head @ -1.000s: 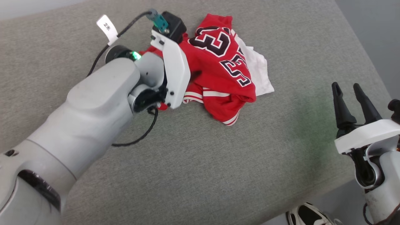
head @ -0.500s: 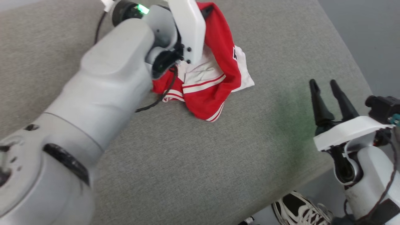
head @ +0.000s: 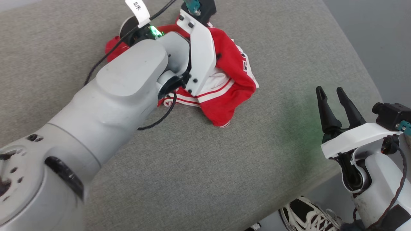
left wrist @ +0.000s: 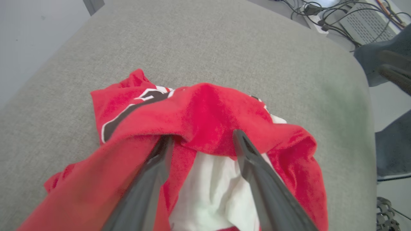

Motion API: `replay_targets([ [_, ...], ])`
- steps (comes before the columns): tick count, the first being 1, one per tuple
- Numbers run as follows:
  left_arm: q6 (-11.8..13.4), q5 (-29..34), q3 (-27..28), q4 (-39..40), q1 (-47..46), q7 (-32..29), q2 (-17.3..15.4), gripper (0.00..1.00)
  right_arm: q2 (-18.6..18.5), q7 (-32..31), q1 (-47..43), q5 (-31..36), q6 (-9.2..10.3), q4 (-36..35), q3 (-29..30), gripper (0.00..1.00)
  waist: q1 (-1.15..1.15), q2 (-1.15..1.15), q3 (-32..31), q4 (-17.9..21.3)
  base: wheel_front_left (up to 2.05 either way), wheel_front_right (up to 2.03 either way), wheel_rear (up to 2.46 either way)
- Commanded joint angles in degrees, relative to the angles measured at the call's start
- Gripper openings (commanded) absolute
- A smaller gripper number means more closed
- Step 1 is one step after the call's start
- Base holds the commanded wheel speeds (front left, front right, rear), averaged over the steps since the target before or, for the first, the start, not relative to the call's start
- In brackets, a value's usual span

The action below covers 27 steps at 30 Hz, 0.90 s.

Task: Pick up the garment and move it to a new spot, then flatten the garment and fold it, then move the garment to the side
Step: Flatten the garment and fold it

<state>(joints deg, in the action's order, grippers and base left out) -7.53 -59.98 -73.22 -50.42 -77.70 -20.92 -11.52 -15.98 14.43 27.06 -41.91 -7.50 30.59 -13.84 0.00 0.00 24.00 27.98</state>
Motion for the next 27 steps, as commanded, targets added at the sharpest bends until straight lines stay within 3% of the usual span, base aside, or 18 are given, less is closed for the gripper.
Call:
replay_targets([
  [1,0.2,-0.1,-0.1,1.8,0.8,-1.7,-1.1,1.00,-0.2,0.5,0.2,-0.1,0.02,0.1,-0.2,1.00,0.00,0.00,-0.5,-0.8,0.00,0.00,0.00],
  [8,0.1,1.6,-0.2,9.1,2.1,-11.7,-4.2,1.00,-0.5,0.5,0.9,-0.3,0.02,-0.3,-0.7,1.00,0.00,0.00,-0.5,-1.6,0.00,0.00,0.00],
  [12,0.1,1.2,-0.2,9.1,2.1,-15.1,-4.9,1.00,-0.5,0.6,1.0,-0.5,0.02,-0.8,-1.2,1.00,0.00,0.00,0.0,-1.3,0.00,0.00,0.00],
  [23,0.1,3.5,-0.2,4.9,1.7,-15.1,-6.0,1.00,-0.3,0.8,0.1,-0.8,0.02,-0.6,-0.9,1.00,0.00,0.00,0.8,-0.3,0.00,0.00,0.00],
  [27,0.1,-0.2,0.2,5.9,1.8,-14.5,-5.5,0.85,-0.3,0.8,0.4,-0.5,0.02,-0.4,-0.8,1.00,0.00,0.00,0.7,-0.5,0.00,0.00,0.00],
])
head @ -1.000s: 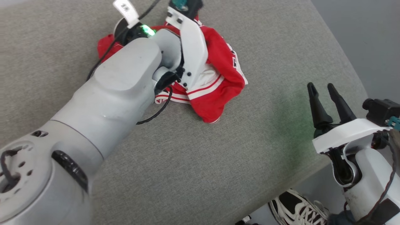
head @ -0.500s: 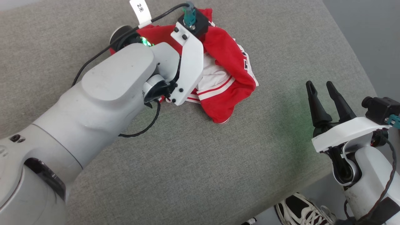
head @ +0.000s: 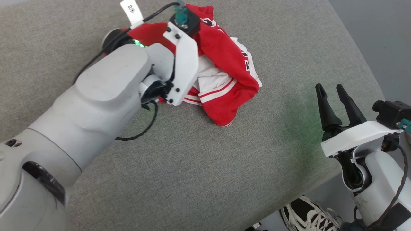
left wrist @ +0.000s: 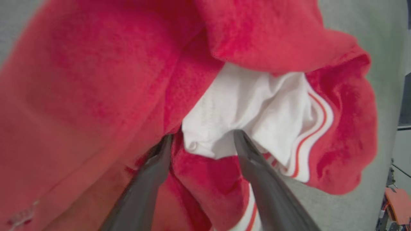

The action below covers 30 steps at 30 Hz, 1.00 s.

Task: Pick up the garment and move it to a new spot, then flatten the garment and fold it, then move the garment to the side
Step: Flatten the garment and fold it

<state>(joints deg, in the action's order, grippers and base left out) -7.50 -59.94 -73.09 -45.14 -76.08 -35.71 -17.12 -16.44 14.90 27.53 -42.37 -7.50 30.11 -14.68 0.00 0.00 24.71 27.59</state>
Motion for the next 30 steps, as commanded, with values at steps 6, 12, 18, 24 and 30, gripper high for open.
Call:
replay_targets([
  [6,0.1,-1.3,-0.2,1.7,-0.5,1.6,0.2,0.57,0.4,0.3,0.5,0.2,0.02,-0.1,-0.2,1.00,0.00,0.00,0.0,-0.2,0.00,0.00,0.00],
  [12,0.1,-0.8,-0.2,-0.6,-0.9,4.1,1.0,0.00,0.3,0.3,0.5,-0.1,0.02,-0.1,-0.5,1.00,0.00,0.00,0.2,-0.2,0.00,0.00,0.00],
  [18,0.1,-6.8,0.9,2.4,0.0,6.1,1.7,0.00,-1.3,0.3,-1.3,0.5,0.02,0.3,1.5,1.00,0.00,0.00,-1.4,-3.5,0.00,0.00,0.00],
  [24,0.1,-10.3,3.0,7.7,1.6,10.0,-2.7,0.00,-3.1,-0.2,-2.5,1.5,0.02,-0.4,2.8,1.00,0.00,0.00,-4.3,-8.4,0.00,0.00,0.00],
  [30,1.2,-13.5,5.5,14.0,8.0,14.2,-11.5,0.00,-5.2,-2.5,-4.1,3.7,0.02,-2.4,5.0,1.00,0.00,0.00,-7.8,-15.3,0.00,0.00,0.00],
])
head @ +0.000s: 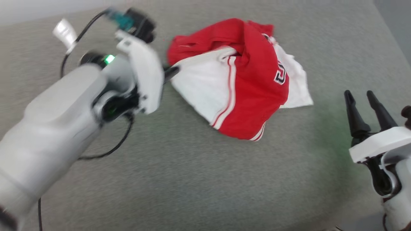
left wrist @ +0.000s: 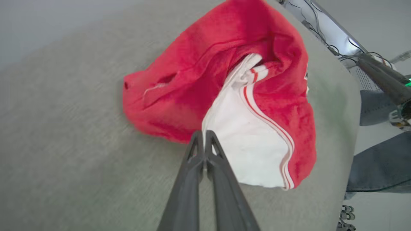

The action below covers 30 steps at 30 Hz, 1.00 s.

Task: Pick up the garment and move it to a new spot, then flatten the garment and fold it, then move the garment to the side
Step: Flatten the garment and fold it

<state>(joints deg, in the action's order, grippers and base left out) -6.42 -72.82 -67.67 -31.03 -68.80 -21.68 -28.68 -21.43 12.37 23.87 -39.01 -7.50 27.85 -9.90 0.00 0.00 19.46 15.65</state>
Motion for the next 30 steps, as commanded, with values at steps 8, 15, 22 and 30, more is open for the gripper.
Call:
replay_targets([
  [8,7.1,-5.0,3.7,6.5,12.9,6.7,-12.0,0.00,-1.4,-5.0,-3.0,3.6,0.02,-4.9,3.6,1.00,0.00,0.00,-5.1,-10.2,0.00,0.00,0.00],
  [15,11.3,-8.3,6.6,2.9,20.2,13.2,-16.4,0.00,-1.6,-9.4,-5.1,6.0,0.02,-9.0,6.5,1.00,0.00,0.00,-6.2,-12.9,0.00,0.00,0.00],
  [22,10.4,-7.1,6.4,-3.3,22.1,17.2,-14.0,0.00,-1.8,-13.5,-6.7,8.2,0.02,-13.3,8.4,1.00,0.00,0.00,-6.4,-13.4,0.00,0.00,0.00],
  [30,8.4,-5.0,6.2,-8.6,22.9,23.5,-11.2,1.00,-3.8,-18.9,-8.2,10.7,0.02,-17.8,6.5,1.00,0.00,0.00,-6.5,-13.7,0.00,0.00,0.00],
])
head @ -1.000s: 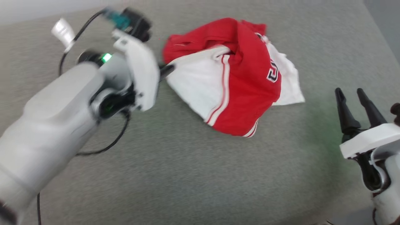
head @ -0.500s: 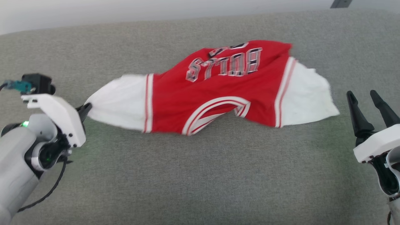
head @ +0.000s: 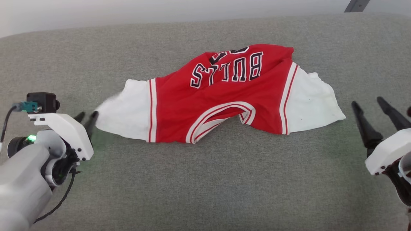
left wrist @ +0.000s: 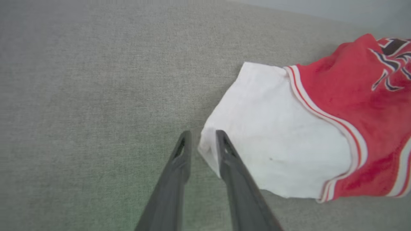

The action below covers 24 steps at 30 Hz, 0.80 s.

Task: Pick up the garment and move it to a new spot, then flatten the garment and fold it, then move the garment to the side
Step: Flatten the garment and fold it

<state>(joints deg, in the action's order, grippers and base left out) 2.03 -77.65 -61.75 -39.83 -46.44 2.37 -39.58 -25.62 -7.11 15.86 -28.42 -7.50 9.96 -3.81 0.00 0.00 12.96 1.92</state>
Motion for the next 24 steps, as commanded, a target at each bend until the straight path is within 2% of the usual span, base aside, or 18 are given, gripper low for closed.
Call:
replay_targets([
  [1,-0.1,1.3,-0.3,-0.4,1.1,1.9,0.4,1.00,-1.1,-1.2,-0.3,0.7,0.02,-0.8,-1.1,1.00,0.00,0.00,0.0,-0.5,0.00,0.00,0.00],
  [5,0.3,2.4,-0.1,-0.9,1.6,6.5,2.2,1.00,-3.8,-4.2,-0.4,1.1,0.02,-2.0,-3.6,1.00,0.00,0.00,0.0,-1.9,0.00,0.00,0.00],
  [8,1.2,4.2,0.5,-0.7,2.7,10.9,4.3,1.00,-7.5,-7.4,0.2,0.9,0.02,-3.1,-7.2,1.00,0.00,0.00,0.0,-3.7,0.00,0.00,0.00],
  [12,3.5,8.8,3.9,1.8,4.2,12.8,8.0,1.00,-13.3,-12.0,1.6,-0.5,0.03,-3.3,-12.3,1.00,0.00,0.00,0.3,-6.7,0.00,0.00,0.00],
  [15,6.3,17.3,12.2,7.1,8.1,12.8,11.0,1.00,-17.7,-15.4,2.9,-1.7,0.02,-3.0,-16.1,1.00,0.00,0.00,0.9,-9.3,0.00,0.00,0.00],
  [16,7.8,24.3,17.4,11.4,12.2,12.8,13.2,1.00,-20.0,-17.3,3.9,-3.0,0.02,-2.6,-18.1,1.00,0.00,0.00,1.1,-11.0,0.00,0.00,0.00],
  [17,8.6,27.9,20.1,13.7,14.0,12.9,14.4,1.00,-21.1,-18.2,4.3,-3.6,0.03,-2.3,-19.2,1.00,0.00,0.00,1.3,-11.7,0.00,0.00,0.00],
  [21,9.0,40.2,28.3,20.6,22.2,12.9,19.3,1.00,-24.5,-20.2,5.7,-5.9,0.03,-0.8,-23.0,1.00,0.00,0.00,1.7,-14.4,0.00,0.00,0.00],
  [24,7.9,46.7,33.4,24.0,27.1,12.9,22.7,1.00,-26.3,-21.9,6.4,-7.6,0.03,1.3,-25.7,1.00,0.00,0.00,2.1,-15.8,0.00,0.00,0.00],
])
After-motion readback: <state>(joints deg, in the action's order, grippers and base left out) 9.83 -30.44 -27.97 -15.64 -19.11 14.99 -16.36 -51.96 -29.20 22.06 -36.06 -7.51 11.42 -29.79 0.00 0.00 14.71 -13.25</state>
